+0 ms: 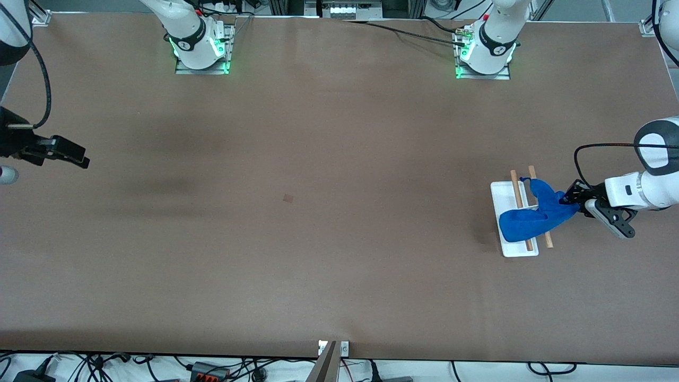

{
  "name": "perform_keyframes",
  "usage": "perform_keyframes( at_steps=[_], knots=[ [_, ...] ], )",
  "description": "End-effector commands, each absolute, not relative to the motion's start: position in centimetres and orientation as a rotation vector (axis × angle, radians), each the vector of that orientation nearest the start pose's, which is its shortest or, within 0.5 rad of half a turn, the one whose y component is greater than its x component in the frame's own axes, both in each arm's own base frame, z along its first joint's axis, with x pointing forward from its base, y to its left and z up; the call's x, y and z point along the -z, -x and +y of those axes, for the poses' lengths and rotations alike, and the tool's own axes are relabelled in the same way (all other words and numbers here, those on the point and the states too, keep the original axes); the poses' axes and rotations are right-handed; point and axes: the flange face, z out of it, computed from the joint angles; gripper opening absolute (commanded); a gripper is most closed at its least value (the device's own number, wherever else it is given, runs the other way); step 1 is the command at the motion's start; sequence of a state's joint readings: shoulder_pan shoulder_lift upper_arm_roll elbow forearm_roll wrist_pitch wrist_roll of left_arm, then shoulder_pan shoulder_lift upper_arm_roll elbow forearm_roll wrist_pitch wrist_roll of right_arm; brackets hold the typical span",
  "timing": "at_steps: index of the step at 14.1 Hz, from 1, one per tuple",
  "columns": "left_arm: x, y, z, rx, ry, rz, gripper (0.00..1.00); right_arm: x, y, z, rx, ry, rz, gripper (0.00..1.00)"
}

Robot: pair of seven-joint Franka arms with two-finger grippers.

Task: Pass towel and hang on rack
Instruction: 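Drape the towel over the wooden dowels and open the left gripper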

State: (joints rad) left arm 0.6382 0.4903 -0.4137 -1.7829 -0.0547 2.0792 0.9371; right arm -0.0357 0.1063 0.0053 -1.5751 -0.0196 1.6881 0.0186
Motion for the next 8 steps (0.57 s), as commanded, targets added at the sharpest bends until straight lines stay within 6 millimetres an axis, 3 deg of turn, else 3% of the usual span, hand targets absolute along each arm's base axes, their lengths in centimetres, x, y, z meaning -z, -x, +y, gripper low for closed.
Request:
perform_keyframes(
  at_steps=[1, 5, 8],
  knots=[
    [-29.6, -62.2, 15.7, 0.017, 3.238, 1.124, 1.00, -56.2, -55.3, -2.0, 0.015, 3.206, -0.020, 1.00],
    [-30.3, -62.2, 16.0, 0.020, 3.233, 1.126, 1.00, -56.2, -55.7, -2.3, 0.021, 3.195, -0.037, 1.00],
    [-31.6, -62.2, 16.2, -0.013, 3.241, 1.130, 1.00, -57.8, -56.5, -2.5, 0.068, 3.193, -0.020, 1.00]
  ],
)
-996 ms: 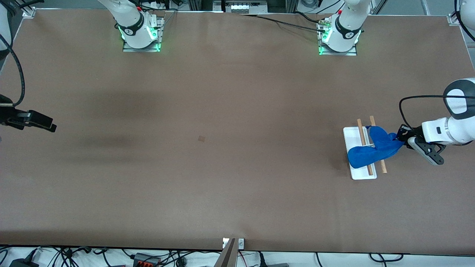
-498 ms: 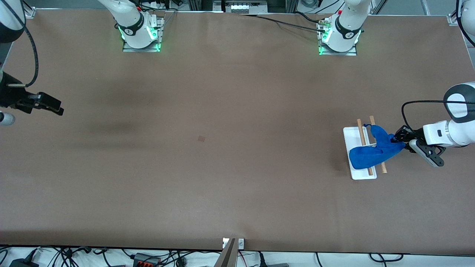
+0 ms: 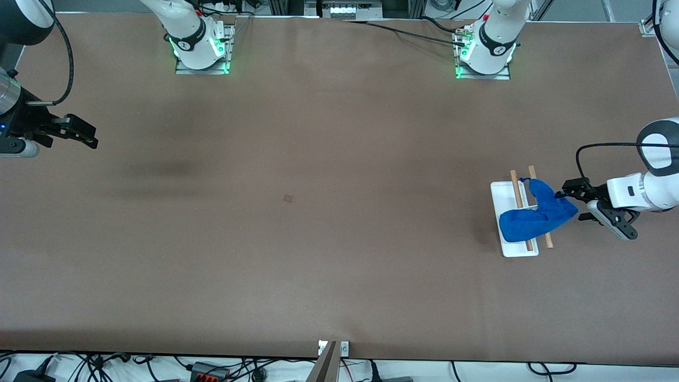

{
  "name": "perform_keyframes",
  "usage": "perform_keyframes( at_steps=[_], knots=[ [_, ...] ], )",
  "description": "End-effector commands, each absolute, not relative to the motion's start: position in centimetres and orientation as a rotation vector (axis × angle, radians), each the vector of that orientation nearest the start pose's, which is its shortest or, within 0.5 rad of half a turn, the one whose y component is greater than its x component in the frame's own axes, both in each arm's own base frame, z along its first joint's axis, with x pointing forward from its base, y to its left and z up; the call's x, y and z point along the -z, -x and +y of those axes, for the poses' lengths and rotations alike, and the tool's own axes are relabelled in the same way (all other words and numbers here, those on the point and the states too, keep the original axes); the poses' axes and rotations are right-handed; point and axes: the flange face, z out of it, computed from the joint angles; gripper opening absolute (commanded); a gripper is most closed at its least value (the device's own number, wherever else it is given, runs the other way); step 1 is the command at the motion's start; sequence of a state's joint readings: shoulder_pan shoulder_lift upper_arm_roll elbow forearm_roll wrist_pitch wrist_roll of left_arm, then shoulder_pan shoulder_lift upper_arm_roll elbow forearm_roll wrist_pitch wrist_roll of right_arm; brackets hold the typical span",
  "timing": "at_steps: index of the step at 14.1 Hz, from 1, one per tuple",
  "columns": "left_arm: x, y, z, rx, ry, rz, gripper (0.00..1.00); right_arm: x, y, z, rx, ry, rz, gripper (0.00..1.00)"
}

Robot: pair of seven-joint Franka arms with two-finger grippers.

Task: Pass towel and hang on rack
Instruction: 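Drape the towel over the wooden dowels and open the left gripper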

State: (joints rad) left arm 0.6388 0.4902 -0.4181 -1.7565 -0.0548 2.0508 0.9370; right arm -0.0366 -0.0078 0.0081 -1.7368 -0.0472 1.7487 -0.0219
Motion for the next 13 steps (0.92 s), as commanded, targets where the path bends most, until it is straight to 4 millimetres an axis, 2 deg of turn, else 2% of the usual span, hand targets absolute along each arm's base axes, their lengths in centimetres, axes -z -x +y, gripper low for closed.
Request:
perform_keyframes(
  at_steps=[1, 4, 9, 11, 13],
  knots=[
    [-32.0, -62.2, 16.2, -0.026, 3.245, 1.133, 1.00, -57.8, -56.5, -3.0, 0.065, 3.191, -0.005, 1.00],
    [-32.9, -62.1, 16.5, -0.063, 3.258, 1.134, 1.00, -57.9, -56.2, -2.1, 0.030, 3.168, -0.020, 1.00],
    [-35.2, -62.3, 16.4, -0.066, 3.253, 1.117, 1.00, -57.6, -56.3, -2.1, 0.011, 3.166, -0.015, 1.00],
    [-37.0, -62.6, 16.5, -0.090, 3.269, 1.090, 1.00, -57.6, -56.3, -1.8, 0.011, 3.166, -0.020, 1.00],
    [-39.6, -62.9, 16.2, -0.170, 3.314, 0.986, 1.00, -57.5, -56.3, -1.6, 0.009, 3.166, -0.024, 1.00]
  ],
)
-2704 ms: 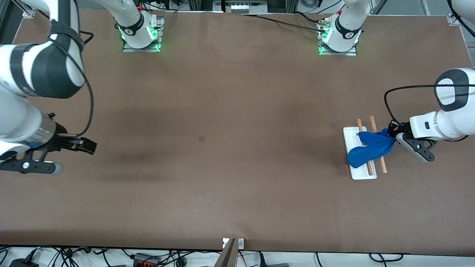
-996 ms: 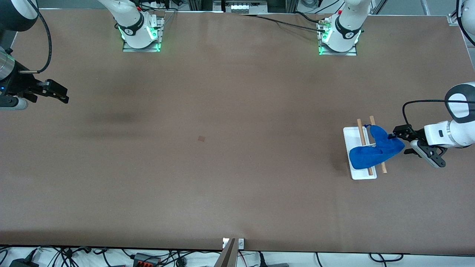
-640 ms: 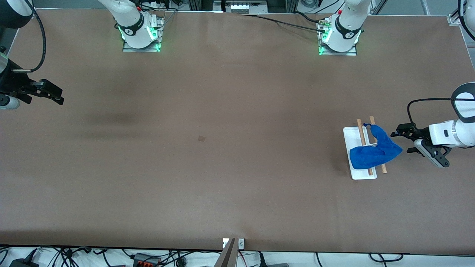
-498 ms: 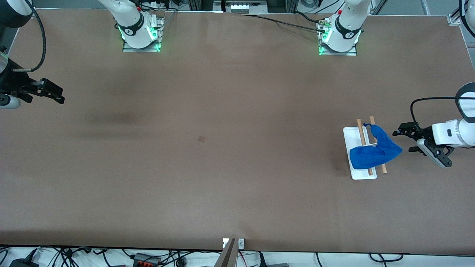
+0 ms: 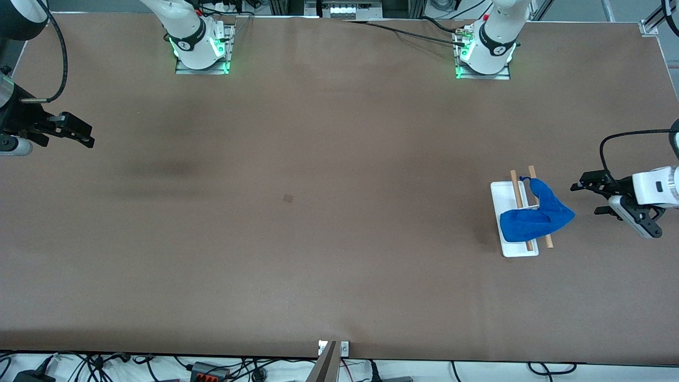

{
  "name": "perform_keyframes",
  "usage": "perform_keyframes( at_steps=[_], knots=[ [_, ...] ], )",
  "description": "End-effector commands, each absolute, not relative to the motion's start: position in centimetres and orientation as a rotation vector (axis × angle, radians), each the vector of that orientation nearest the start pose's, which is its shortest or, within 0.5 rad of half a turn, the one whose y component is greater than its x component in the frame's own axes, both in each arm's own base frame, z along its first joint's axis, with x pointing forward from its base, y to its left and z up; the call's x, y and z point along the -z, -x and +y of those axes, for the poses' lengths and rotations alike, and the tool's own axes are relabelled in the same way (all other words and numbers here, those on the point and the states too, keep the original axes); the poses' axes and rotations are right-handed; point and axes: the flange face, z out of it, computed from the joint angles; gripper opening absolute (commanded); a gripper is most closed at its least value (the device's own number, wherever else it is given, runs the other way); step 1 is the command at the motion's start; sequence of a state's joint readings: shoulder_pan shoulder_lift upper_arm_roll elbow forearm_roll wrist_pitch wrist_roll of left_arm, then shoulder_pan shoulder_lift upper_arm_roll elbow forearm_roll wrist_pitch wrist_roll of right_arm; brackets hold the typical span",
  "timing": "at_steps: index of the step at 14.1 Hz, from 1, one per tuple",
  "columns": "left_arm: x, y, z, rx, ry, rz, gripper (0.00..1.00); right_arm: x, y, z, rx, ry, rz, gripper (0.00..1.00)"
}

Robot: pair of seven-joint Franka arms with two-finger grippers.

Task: Pass towel and hang on rack
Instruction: 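Drape the towel over the wooden dowels and open the left gripper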

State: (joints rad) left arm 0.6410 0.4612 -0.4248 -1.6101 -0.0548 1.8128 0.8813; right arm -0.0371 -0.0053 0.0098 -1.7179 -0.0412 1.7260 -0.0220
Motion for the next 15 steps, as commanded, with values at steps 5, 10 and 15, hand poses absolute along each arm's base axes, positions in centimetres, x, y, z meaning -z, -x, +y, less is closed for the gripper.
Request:
perform_keyframes(
  at_steps=[5, 10, 15],
  knots=[
    [-46.3, -63.7, 13.8, -0.298, 3.305, 0.871, 1.00, -57.5, -56.0, -2.6, -0.023, 3.165, -0.019, 1.00],
    [-49.0, -63.9, 10.5, -0.406, 3.252, 0.839, 1.00, -57.7, -55.6, -2.6, -0.040, 3.162, 0.011, 1.00],
    [-51.8, -63.3, 6.3, -0.419, 3.214, 0.763, 1.00, -57.9, -54.3, -3.3, -0.083, 3.151, 0.013, 1.00]
  ],
)
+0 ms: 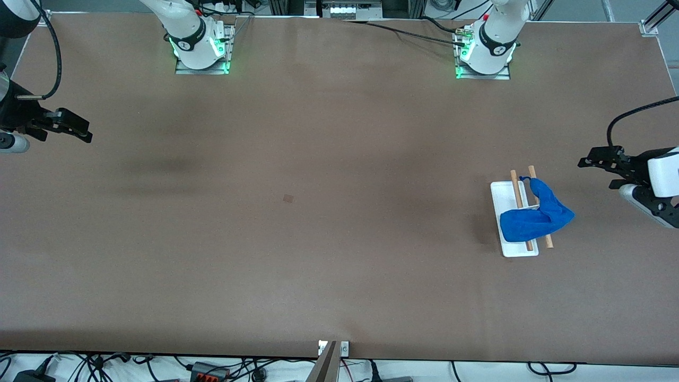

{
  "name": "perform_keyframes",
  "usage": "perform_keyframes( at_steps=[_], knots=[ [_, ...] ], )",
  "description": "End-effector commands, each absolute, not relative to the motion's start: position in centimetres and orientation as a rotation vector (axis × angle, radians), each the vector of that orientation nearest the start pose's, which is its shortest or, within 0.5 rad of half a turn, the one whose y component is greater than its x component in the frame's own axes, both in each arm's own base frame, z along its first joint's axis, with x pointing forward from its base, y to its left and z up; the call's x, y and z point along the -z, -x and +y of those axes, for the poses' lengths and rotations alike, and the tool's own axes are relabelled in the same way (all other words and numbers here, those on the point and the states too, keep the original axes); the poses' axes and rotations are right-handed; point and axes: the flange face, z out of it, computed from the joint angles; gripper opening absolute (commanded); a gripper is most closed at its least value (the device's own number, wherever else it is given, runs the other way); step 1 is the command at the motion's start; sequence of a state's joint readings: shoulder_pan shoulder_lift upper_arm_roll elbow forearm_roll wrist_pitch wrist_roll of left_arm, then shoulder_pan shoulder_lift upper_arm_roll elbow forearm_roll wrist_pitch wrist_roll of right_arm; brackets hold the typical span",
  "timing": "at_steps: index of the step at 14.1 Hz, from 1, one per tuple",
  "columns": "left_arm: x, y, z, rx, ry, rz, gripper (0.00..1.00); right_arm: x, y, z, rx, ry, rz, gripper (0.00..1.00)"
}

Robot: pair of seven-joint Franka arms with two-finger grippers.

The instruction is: Pass towel and hang on rack

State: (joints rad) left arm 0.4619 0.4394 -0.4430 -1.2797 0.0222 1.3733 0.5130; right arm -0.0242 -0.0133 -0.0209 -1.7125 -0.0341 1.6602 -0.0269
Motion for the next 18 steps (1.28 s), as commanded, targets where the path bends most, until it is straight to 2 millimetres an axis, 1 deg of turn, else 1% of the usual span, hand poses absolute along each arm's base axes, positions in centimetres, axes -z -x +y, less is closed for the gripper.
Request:
perform_keyframes(
  at_steps=[1, 2, 3, 4, 5, 6, 7, 8, 10, 11, 12, 13, 14, 15, 18],
  knots=[
    [-51.9, -62.7, 5.6, -0.427, 3.182, 0.742, 1.00, -57.9, -54.3, -3.4, -0.069, 3.151, 0.015, 1.00],
    [-52.3, -62.4, 5.1, -0.390, 3.162, 0.708, 1.00, -58.0, -54.4, -3.2, -0.057, 3.152, 0.020, 1.00],
    [-52.4, -61.9, 4.8, -0.355, 3.178, 0.686, 1.00, -58.1, -54.6, -2.7, -0.028, 3.154, 0.012, 1.00],
    [-52.6, -60.6, 4.3, -0.327, 3.189, 0.641, 1.00, -58.2, -55.0, -2.3, 0.009, 3.155, 0.007, 1.00],
    [-53.0, -59.2, 3.1, -0.298, 3.184, 0.570, 1.00, -58.1, -54.9, -2.0, 0.016, 3.156, -0.003, 1.00],
    [-53.1, -58.0, 2.3, -0.291, 3.185, 0.442, 1.00, -58.1, -54.5, -1.9, 0.016, 3.158, -0.008, 1.00],
    [-53.9, -57.2, 1.1, -0.250, 3.182, 0.309, 1.00, -57.6, -54.0, -2.1, 0.028, 3.157, -0.004, 1.00],
    [-54.1, -57.0, 0.5, -0.216, 3.176, 0.258, 1.00, -57.2, -53.9, -2.0, 0.035, 3.157, -0.004, 1.00],
    [-53.7, -56.4, 1.2, -0.168, 3.172, 0.229, 1.00, -57.0, -53.8, -2.1, 0.023, 3.156, -0.002, 1.00],
    [-53.9, -56.3, 1.4, -0.105, 3.168, 0.216, 1.00, -57.1, -54.0, -2.1, 0.023, 3.154, -0.001, 1.00],
    [-54.1, -56.4, 1.5, -0.087, 3.158, 0.216, 1.00, -57.2, -54.1, -2.1, 0.026, 3.153, -0.001, 1.00],
    [-54.5, -56.3, 1.7, -0.082, 3.113, 0.229, 1.00, -56.9, -54.4, -2.1, 0.016, 3.153, -0.001, 1.00],
    [-54.8, -56.3, 1.2, -0.081, 3.077, 0.255, 1.00, -57.1, -54.5, -2.1, 0.023, 3.153, -0.003, 1.00],
    [-55.6, -56.2, 0.9, -0.074, 3.070, 0.264, 1.00, -57.3, -54.6, -2.1, 0.033, 3.155, -0.003, 1.00],
    [-55.7, -55.8, 0.5, -0.120, 3.079, 0.271, 1.00, -58.1, -54.8, -1.9, 0.057, 3.156, -0.016, 1.00]
  ],
)
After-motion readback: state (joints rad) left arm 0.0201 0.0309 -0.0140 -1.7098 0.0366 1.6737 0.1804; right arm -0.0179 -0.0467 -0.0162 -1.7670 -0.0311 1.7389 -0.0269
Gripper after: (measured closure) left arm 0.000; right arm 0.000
